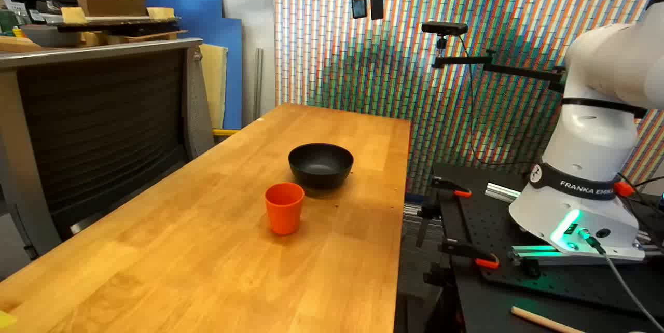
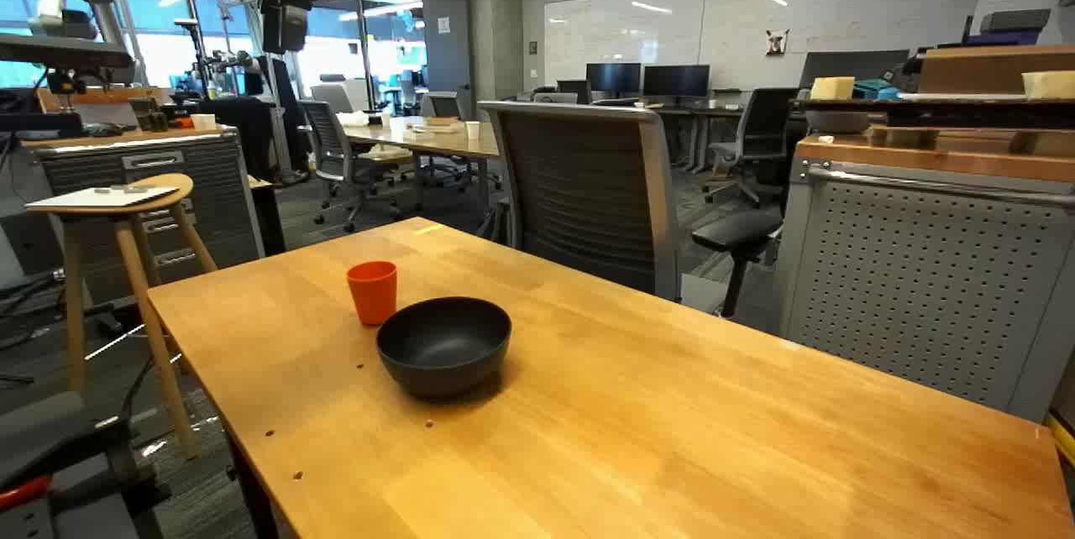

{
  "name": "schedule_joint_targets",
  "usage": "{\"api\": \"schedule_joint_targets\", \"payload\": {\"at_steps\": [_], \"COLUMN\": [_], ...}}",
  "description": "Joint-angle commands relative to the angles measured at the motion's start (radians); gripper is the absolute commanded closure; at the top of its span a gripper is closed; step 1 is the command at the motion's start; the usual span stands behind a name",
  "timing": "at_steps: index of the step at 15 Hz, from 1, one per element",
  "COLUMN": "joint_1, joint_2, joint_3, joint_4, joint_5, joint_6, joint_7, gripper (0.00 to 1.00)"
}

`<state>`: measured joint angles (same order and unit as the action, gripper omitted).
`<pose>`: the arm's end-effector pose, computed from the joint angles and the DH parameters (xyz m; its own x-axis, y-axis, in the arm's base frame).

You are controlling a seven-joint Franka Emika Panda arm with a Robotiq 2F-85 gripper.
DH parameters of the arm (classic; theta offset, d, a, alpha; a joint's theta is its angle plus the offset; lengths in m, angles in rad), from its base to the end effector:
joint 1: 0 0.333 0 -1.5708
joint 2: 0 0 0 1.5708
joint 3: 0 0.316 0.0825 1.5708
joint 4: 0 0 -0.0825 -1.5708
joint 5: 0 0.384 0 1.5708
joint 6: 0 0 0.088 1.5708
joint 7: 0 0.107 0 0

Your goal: Pick the cup and put it in the bowl

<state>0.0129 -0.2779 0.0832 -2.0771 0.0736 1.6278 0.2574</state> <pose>0.4510 0.0541 0.5321 0.9687 -0.1729 -0.1783 -0.1764 -0.9843 -0.0036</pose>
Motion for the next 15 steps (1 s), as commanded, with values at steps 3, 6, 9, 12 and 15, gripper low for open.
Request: {"api": "schedule_joint_targets", "payload": {"at_steps": [3,6,9,12,15], "joint_1": [0.003,0.004,0.020,0.051,0.087], "joint_2": [-0.002,0.060,0.207,0.380,0.520], "joint_3": [-0.003,-0.003,0.021,0.038,0.034], "joint_4": [0.008,0.024,0.070,0.134,0.195], "joint_5": [-0.001,0.010,0.009,0.016,0.007], "joint_6": [-0.002,0.005,0.092,0.203,0.281], "joint_7": [0.001,0.006,0.048,0.068,0.101], "gripper": [0.00,0.00,0.00,0.00,0.00]}}
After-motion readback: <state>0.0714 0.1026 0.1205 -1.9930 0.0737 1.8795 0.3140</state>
